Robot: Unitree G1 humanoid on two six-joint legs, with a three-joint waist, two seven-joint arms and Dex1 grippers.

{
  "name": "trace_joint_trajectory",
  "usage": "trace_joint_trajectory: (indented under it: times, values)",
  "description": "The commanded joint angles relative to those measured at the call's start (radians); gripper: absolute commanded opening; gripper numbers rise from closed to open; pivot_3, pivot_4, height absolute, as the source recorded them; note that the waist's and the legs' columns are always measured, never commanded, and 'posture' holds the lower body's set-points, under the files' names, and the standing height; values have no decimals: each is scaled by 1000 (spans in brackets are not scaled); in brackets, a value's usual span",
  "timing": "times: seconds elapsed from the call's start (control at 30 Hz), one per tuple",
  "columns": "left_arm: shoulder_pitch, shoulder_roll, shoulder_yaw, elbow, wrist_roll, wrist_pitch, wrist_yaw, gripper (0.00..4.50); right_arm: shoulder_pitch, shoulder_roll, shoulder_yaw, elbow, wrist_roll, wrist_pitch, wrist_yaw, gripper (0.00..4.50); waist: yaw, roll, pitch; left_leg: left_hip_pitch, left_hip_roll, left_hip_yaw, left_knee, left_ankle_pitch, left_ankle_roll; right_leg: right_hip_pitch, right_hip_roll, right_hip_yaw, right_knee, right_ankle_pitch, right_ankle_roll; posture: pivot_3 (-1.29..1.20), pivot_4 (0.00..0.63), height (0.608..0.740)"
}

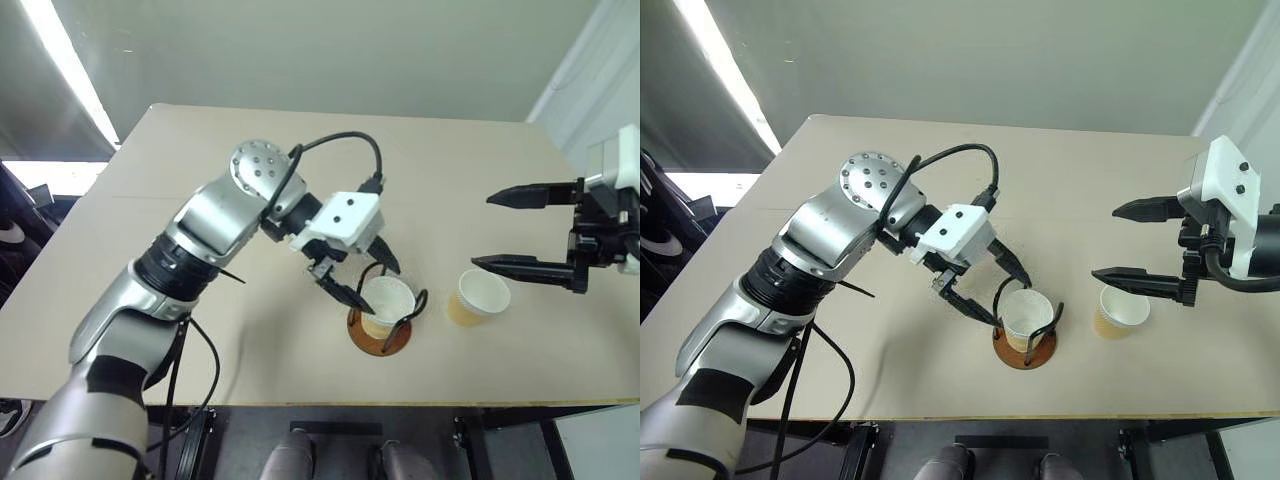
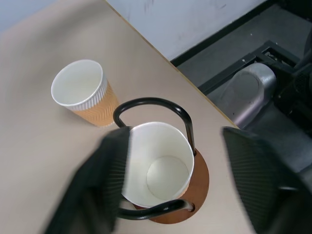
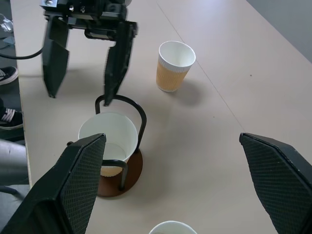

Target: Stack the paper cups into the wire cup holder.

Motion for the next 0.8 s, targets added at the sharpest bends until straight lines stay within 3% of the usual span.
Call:
trace_joint_trajectory:
  times: [0.03, 0.27, 0.5, 0.8]
  values:
    - [-21, -20, 93, -12, -45, 55, -5, 4474, 24, -17, -34, 2, -50, -52, 4, 4500, 1, 0, 0, 0, 0, 0, 0, 0, 0, 0, 0, 0, 0, 0, 0, 0, 150, 740]
    - [-26, 8, 289, 21, -142, 241, 77, 4474, 184, -20, -26, 28, -196, -154, 30, 4500, 2, 1, 0, 0, 0, 1, 4, -1, 1, 0, 0, 0, 2, 0, 1, 0, 150, 740]
    - [62, 114, 363, -22, -128, 278, 105, 4474, 351, -81, 46, 58, -381, -281, 99, 4500, 1, 1, -1, 1, 0, 1, 4, -1, 2, 1, 0, 1, 2, 0, 1, 0, 150, 740]
    - [147, 165, 419, -94, -145, 318, 169, 4474, 330, -75, 228, 118, -550, -422, 117, 4500, 0, 1, -1, 3, -1, 1, 8, -2, 3, 5, 0, 1, 4, 0, 2, 0, 150, 740]
